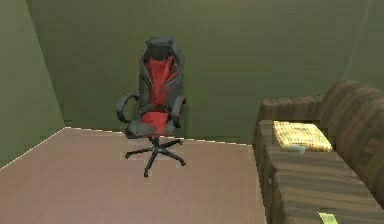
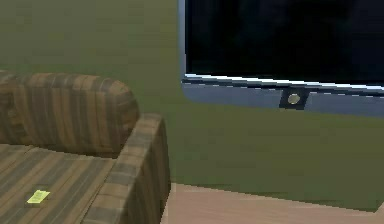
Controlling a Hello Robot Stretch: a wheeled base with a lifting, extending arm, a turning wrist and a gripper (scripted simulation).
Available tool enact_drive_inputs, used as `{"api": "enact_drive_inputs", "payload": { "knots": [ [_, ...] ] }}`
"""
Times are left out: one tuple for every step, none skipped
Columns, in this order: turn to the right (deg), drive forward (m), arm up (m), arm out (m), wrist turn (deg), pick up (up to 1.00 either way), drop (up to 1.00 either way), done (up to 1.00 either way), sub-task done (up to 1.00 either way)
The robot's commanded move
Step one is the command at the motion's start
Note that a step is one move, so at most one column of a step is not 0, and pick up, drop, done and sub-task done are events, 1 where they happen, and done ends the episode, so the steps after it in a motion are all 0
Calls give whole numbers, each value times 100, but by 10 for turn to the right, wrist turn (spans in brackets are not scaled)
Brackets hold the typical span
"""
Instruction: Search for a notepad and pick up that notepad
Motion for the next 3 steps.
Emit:
{"api": "enact_drive_inputs", "payload": {
  "knots": [
    [90, 0, 0, 0, 0, 0, 0, 0, 0],
    [0, 75, 0, 0, 0, 0, 0, 0, 0],
    [-90, 0, 0, 0, 0, 0, 0, 0, 0]
  ]
}}
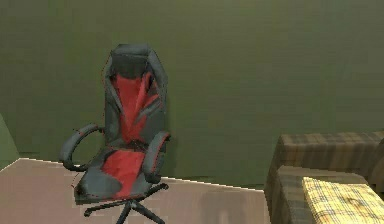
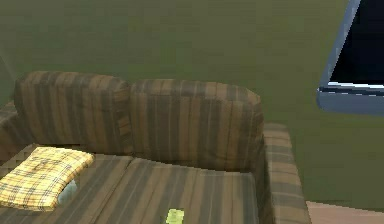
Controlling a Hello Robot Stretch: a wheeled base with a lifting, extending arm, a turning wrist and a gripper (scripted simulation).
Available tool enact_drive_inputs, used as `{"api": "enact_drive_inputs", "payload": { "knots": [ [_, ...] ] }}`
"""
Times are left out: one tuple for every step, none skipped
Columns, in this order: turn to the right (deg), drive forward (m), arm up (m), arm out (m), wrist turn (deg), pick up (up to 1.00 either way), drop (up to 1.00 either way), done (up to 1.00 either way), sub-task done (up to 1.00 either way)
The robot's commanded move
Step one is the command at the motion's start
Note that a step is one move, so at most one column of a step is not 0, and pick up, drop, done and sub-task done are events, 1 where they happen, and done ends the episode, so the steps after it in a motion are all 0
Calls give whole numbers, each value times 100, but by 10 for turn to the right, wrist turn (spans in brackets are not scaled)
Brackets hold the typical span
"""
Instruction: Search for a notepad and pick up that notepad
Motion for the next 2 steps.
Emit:
{"api": "enact_drive_inputs", "payload": {
  "knots": [
    [0, 0, 50, 0, 0, 0, 0, 0, 0],
    [0, 0, 8, 0, 0, 0, 0, 0, 0]
  ]
}}
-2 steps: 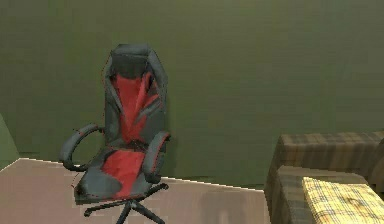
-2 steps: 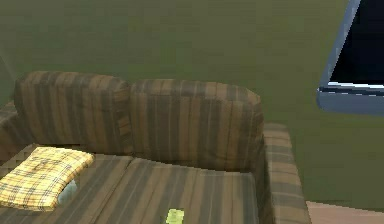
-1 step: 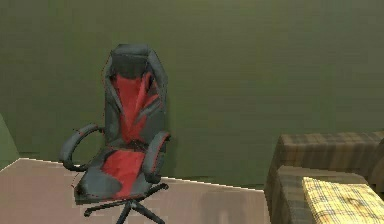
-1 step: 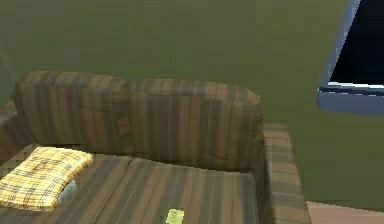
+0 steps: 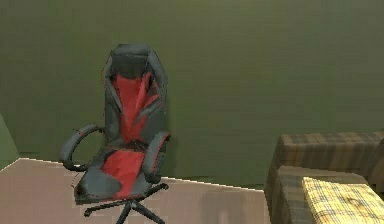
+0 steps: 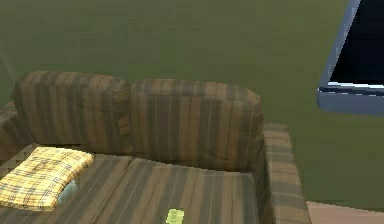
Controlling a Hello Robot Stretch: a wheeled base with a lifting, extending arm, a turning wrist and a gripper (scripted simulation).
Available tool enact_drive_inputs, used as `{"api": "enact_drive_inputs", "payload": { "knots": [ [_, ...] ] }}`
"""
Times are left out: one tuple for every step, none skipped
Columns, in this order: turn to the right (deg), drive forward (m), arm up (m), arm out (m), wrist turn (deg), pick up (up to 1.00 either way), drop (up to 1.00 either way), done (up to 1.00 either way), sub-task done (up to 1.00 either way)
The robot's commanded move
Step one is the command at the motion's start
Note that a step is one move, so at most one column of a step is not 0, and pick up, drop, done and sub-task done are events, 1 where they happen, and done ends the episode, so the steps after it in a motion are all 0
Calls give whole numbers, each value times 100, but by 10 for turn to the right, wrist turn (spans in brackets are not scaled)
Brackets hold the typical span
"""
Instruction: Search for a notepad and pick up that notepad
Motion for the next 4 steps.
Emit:
{"api": "enact_drive_inputs", "payload": {
  "knots": [
    [0, 0, 0, 24, 0, 0, 0, 0, 0],
    [0, 0, 0, 0, 450, 0, 0, 0, 0],
    [0, 0, 0, 0, 450, 0, 0, 0, 0],
    [0, 0, 0, 0, 450, 0, 0, 0, 0]
  ]
}}
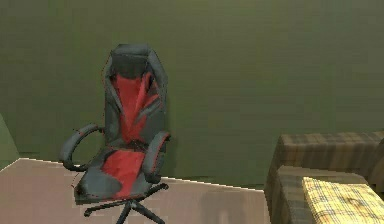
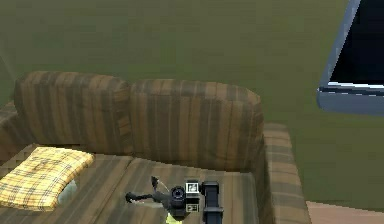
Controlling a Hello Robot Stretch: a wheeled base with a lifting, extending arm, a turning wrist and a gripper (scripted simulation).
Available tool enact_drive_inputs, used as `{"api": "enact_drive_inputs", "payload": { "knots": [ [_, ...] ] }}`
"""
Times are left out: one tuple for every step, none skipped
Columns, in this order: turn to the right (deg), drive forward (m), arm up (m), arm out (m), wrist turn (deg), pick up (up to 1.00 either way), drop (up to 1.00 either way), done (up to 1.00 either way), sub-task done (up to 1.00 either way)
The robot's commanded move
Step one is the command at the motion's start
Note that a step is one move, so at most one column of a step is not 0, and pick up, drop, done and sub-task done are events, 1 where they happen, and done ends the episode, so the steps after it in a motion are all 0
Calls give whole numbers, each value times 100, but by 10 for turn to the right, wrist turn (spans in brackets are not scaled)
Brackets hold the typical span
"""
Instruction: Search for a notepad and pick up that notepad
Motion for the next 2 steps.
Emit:
{"api": "enact_drive_inputs", "payload": {
  "knots": [
    [0, 0, 0, 0, 390, 0, 0, 0, 0],
    [0, 0, -30, 0, 0, 0, 0, 0, 0]
  ]
}}
